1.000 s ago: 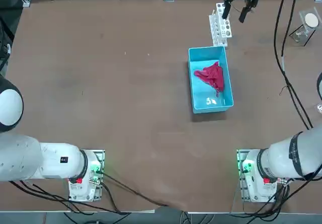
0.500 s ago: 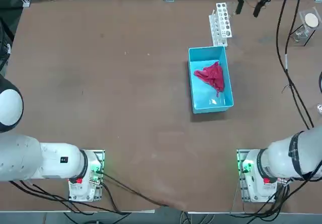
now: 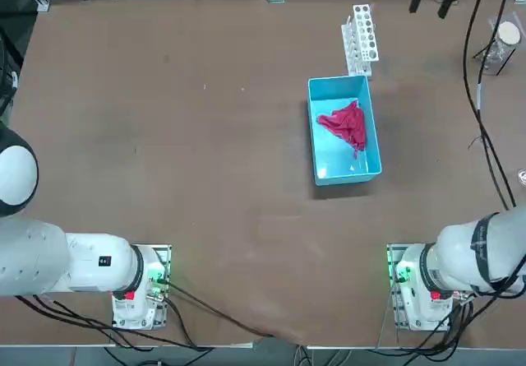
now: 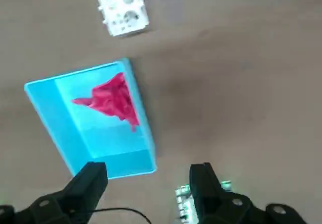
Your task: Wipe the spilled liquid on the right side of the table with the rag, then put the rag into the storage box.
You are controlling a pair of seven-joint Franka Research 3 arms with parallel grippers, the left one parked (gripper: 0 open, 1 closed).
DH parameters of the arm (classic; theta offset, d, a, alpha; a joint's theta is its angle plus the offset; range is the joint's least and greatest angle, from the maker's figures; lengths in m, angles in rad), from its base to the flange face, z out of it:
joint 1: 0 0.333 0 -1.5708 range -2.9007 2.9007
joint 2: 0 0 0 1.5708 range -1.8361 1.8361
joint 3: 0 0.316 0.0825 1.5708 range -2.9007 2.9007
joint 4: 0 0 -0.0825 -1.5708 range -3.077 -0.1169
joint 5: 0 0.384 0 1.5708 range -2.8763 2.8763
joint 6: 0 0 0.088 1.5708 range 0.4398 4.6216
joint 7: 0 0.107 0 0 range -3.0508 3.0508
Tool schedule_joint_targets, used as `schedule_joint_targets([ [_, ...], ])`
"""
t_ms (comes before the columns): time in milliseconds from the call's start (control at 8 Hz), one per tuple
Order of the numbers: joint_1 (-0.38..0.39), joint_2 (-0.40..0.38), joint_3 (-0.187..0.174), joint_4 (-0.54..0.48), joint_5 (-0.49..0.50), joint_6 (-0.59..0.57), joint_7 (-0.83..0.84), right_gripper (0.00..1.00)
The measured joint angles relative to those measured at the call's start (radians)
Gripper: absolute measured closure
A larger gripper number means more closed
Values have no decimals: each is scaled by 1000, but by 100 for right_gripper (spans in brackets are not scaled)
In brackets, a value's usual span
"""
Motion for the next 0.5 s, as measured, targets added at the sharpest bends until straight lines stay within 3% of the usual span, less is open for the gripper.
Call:
schedule_joint_targets([
  [125,11,1,-36,0,-8,11,-50,0],
  [375,64,2,-193,-1,-9,23,-237,0],
  [500,73,2,-246,-1,-9,32,-311,0],
])
